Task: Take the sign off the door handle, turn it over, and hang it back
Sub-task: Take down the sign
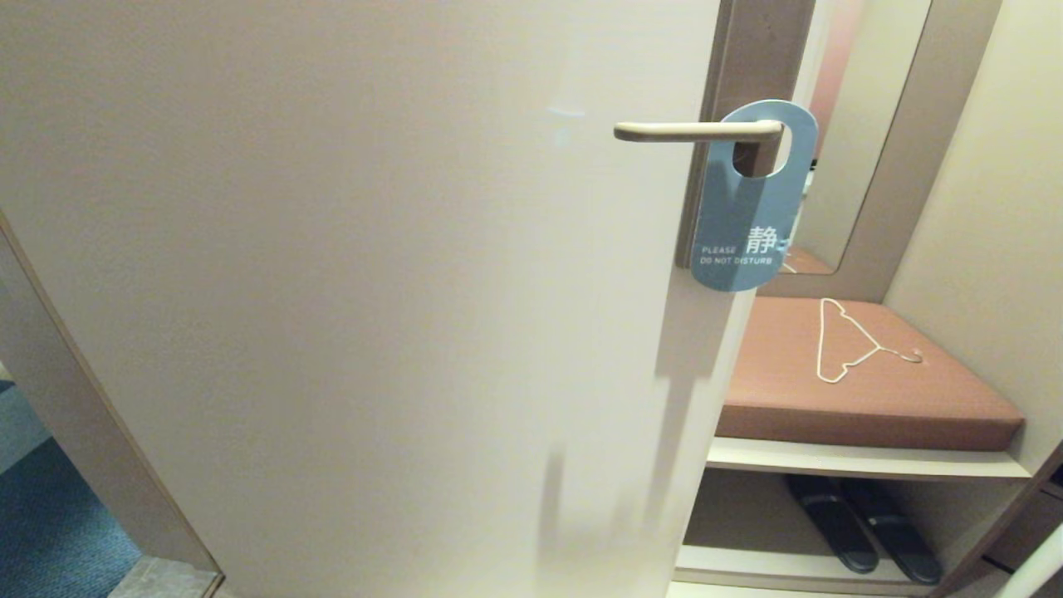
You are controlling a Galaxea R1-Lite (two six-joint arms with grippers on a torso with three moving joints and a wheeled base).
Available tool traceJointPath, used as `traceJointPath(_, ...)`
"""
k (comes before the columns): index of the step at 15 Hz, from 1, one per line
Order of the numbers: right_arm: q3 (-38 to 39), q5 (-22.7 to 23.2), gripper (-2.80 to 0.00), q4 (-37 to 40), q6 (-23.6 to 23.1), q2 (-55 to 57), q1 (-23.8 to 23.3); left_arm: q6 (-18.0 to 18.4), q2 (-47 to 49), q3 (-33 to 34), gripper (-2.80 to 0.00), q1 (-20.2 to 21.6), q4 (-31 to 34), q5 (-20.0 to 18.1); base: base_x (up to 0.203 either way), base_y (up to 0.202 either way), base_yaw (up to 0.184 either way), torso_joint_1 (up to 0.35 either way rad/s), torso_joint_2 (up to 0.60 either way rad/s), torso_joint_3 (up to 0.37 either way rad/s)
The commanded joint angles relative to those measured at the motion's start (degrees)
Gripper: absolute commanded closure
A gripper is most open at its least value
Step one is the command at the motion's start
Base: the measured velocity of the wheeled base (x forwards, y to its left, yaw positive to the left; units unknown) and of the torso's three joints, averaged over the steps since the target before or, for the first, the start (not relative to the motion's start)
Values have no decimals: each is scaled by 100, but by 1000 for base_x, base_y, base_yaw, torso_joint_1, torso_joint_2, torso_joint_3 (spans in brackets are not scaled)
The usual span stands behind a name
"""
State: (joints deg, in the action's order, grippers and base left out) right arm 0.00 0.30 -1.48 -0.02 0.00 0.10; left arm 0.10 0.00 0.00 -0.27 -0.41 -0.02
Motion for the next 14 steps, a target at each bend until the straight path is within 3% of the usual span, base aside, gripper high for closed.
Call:
traceJointPath(1,0,5,0,-2,-32,0,-1,-1,0,0,0,0,-2,2,0,0,0,0,0,0)
traceJointPath(8,-144,85,0,70,-155,0,-1,-1,0,0,0,0,-2,2,0,0,0,0,0,0)
traceJointPath(11,-1094,421,0,969,-157,3,-1,-1,0,0,0,0,-2,2,0,0,0,0,0,0)
traceJointPath(14,-2242,472,0,1880,-152,335,1,-1,0,0,0,0,-2,2,0,0,0,0,0,0)
